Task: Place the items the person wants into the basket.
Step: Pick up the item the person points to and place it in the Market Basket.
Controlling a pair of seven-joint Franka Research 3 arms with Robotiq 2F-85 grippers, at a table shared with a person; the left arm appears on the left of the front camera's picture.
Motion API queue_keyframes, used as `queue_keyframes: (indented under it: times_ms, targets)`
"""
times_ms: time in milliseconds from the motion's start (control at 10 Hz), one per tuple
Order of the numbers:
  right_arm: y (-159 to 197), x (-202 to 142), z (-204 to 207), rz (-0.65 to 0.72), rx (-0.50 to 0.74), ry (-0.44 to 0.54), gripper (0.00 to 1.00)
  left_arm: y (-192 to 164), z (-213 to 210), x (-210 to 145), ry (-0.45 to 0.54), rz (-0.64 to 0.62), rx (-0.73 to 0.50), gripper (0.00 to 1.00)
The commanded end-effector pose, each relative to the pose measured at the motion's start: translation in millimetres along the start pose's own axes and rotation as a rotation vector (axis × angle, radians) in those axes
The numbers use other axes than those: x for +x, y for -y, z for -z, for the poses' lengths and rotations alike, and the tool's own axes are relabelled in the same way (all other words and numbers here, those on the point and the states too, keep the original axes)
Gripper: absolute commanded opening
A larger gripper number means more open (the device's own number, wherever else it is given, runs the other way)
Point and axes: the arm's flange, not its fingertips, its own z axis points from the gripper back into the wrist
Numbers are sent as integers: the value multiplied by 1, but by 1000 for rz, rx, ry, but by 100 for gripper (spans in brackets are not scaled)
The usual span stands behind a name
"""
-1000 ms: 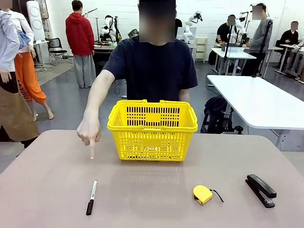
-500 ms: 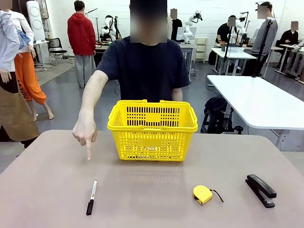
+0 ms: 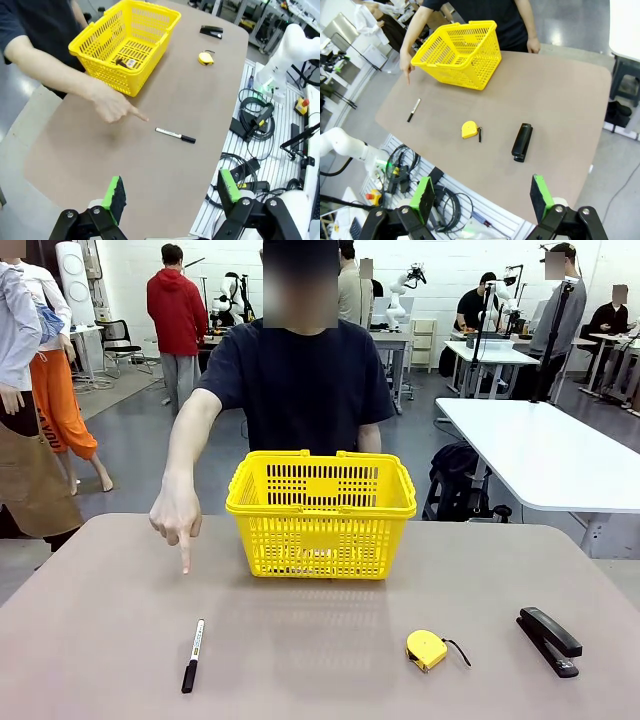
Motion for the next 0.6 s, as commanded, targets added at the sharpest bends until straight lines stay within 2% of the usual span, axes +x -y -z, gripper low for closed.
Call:
queue_keyframes:
  times_ms: [0, 200, 400, 500]
  targets:
    - [1, -1, 1, -12, 21, 9, 100, 20, 56, 46, -141, -182, 96, 95]
    - [1, -1, 1, -12, 21, 9, 100, 37, 117, 68, -292, -325, 212, 95]
    - [1, -1, 1, -12, 21, 9, 100, 58, 176, 74, -393, -424, 348, 95]
    - [1, -1, 1, -12, 21, 9, 100, 63, 199, 75, -412, -455, 419, 95]
